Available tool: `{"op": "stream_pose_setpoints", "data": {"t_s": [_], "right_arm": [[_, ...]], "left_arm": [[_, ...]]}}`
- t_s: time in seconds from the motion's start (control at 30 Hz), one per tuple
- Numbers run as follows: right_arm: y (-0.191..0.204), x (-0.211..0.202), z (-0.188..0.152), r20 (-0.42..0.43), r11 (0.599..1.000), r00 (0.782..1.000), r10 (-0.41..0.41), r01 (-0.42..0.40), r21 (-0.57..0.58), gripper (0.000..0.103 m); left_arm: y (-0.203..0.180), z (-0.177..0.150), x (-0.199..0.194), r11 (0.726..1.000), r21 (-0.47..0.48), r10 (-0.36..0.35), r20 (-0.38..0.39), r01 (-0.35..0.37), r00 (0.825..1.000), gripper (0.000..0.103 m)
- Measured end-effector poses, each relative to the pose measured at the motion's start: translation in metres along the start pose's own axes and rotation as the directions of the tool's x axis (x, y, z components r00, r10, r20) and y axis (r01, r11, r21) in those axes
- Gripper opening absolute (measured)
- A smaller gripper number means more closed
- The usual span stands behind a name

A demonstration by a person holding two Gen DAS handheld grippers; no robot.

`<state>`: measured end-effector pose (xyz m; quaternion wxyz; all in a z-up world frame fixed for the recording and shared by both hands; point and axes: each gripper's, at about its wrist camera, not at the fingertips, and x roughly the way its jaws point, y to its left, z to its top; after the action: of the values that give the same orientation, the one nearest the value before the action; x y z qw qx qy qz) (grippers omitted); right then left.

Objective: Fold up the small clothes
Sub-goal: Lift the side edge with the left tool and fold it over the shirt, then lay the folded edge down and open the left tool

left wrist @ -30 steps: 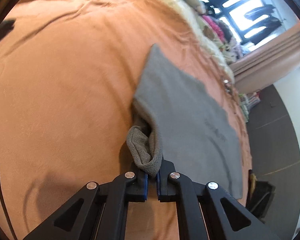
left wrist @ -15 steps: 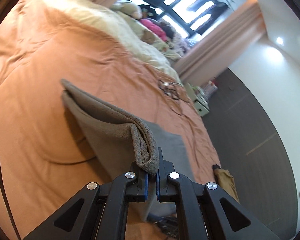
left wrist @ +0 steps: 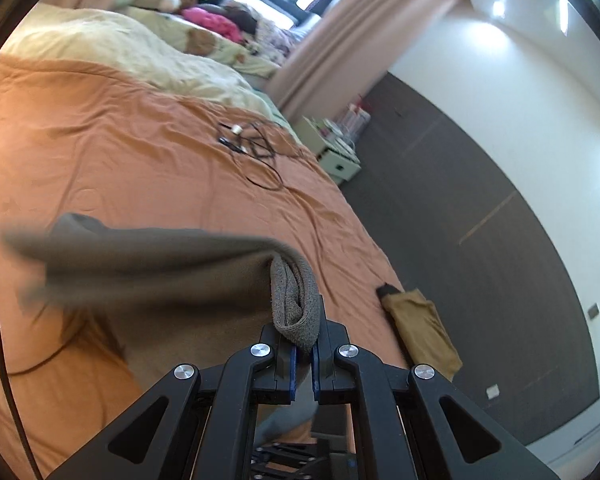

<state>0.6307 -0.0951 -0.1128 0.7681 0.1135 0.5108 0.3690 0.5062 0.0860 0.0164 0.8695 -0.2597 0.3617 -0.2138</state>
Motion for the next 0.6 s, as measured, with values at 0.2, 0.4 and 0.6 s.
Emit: {"op": "stream_pose_setpoints", "data": {"t_s": [0.2,0.4,0.6], "right_arm": [[-0.037,-0.062,-0.005,0.073,0.999,0.997,-0.04,0.039,0.015,0.003],[-0.078,-0.112,-0.019,0.117,0.994,0.989,-0.088,0.08,0.072,0.003],[-0.101,-0.148,-0.034,0.147,0.984,0.978,-0.149,0.131,0.121,0.006]], "left_arm": [[-0.022,-0.005,0.052,0.999,0.047,-0.012,-0.102,0.017,0.995,0.005],[-0.043,-0.025,0.098,0.996,0.078,-0.034,-0.19,0.05,0.981,0.005],[-0.065,-0.054,0.147,0.991,0.094,-0.065,-0.297,0.097,0.953,0.005]]}}
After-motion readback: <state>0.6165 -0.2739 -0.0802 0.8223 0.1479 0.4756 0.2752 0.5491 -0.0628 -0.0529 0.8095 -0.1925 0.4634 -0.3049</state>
